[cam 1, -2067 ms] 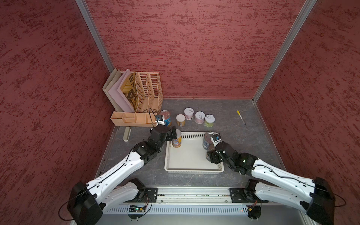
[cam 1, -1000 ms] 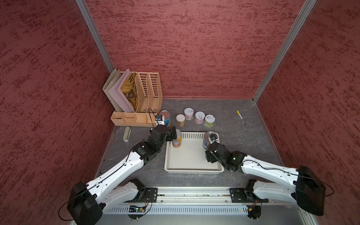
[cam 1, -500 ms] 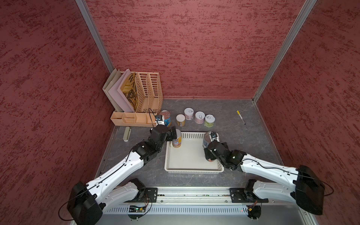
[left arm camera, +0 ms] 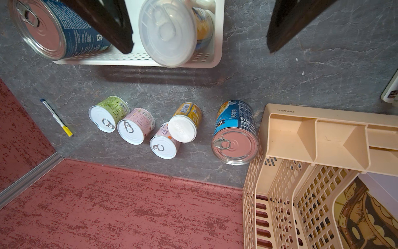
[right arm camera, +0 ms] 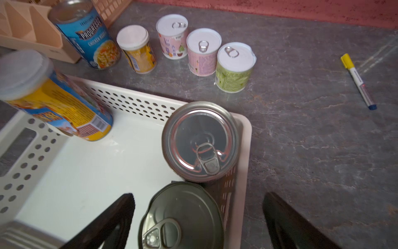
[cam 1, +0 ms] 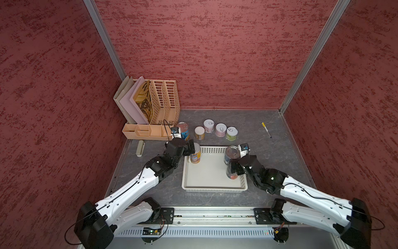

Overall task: Put the canned food in the basket
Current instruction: Place the canned food in the basket.

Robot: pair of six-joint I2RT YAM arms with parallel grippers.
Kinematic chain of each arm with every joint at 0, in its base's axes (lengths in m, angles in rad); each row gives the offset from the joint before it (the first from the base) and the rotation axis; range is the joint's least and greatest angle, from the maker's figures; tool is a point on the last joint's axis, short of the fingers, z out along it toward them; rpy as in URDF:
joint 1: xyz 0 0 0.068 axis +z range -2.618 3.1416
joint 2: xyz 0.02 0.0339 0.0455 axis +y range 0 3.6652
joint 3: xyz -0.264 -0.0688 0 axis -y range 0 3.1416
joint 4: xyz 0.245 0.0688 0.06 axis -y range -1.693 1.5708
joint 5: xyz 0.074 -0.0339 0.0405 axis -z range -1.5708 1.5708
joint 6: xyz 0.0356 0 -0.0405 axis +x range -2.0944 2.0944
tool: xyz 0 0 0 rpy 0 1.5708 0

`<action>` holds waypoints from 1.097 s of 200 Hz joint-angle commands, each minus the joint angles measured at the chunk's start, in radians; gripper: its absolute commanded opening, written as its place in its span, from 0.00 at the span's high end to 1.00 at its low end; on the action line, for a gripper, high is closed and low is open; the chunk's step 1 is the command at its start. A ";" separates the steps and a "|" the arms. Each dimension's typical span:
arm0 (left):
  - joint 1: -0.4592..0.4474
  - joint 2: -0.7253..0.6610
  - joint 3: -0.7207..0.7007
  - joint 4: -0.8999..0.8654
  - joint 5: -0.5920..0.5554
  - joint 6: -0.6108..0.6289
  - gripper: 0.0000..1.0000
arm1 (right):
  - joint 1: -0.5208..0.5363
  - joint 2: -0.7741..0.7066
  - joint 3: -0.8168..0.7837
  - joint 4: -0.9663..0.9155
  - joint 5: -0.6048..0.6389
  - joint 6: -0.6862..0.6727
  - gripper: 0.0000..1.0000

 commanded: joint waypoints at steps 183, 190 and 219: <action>0.292 0.680 0.548 -0.222 0.041 -0.157 0.00 | -0.002 -0.160 -0.037 -0.013 -0.183 0.085 0.02; 0.292 0.691 0.562 -0.238 0.037 -0.159 0.00 | -0.003 -0.156 -0.035 -0.013 -0.185 0.085 0.01; 0.293 0.723 0.587 -0.254 0.068 -0.152 0.00 | -0.003 -0.152 -0.032 -0.017 -0.185 0.088 0.02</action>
